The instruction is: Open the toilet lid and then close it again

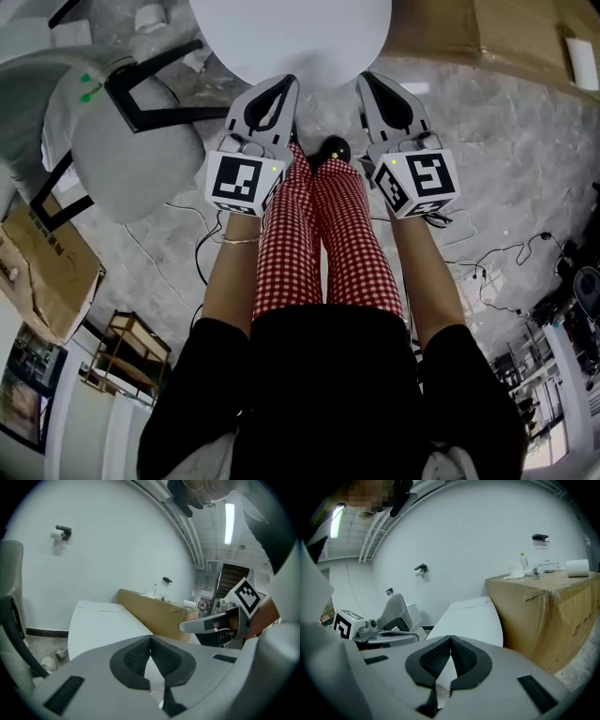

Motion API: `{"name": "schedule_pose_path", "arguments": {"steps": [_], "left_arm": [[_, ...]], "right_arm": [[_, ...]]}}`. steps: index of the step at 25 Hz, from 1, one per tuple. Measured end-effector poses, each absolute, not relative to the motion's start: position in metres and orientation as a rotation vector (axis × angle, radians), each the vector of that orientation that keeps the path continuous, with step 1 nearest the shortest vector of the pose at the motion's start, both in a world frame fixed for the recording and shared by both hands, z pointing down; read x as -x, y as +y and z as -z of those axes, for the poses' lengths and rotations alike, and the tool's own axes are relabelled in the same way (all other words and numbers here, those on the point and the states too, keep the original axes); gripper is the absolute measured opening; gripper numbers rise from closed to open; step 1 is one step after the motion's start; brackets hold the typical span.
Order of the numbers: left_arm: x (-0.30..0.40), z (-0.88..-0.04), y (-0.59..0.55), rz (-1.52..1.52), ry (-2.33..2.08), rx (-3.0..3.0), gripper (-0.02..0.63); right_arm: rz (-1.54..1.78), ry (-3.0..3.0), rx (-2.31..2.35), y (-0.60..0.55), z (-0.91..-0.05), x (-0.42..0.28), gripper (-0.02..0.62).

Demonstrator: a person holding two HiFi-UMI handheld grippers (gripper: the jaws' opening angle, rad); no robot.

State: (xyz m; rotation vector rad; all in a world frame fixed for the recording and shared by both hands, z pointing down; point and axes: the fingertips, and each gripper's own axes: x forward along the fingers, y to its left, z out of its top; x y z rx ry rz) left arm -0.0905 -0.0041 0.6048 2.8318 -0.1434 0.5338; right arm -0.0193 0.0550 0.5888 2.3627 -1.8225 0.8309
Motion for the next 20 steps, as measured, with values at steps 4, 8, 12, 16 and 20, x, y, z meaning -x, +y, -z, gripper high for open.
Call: {"name": "schedule_pose_path", "arguments": {"steps": [4,8,12,16,20], "left_arm": [[0.089,-0.585,-0.002,-0.511,-0.130,-2.871,0.003],[0.087,-0.562,0.003,-0.477,-0.124,-2.876,0.003],[0.087,-0.536,0.007,-0.453,-0.141,-2.884,0.003],[0.084,-0.513,0.012,-0.411,-0.148,-2.896,0.003],[0.080,-0.491,0.013,-0.402,-0.142,-2.917,0.003]], "right_arm": [[-0.782,-1.854,-2.379,0.050,-0.566,0.022,0.018],[-0.736,-1.882,-2.387,0.048,-0.545,0.023,0.018],[-0.695,-1.925,-2.389,0.047,-0.520,0.026,0.018],[-0.651,-1.951,-2.381,0.047,-0.498,0.026,0.018],[-0.612,-1.970,-2.382,0.046,-0.474,0.028,0.018]]}}
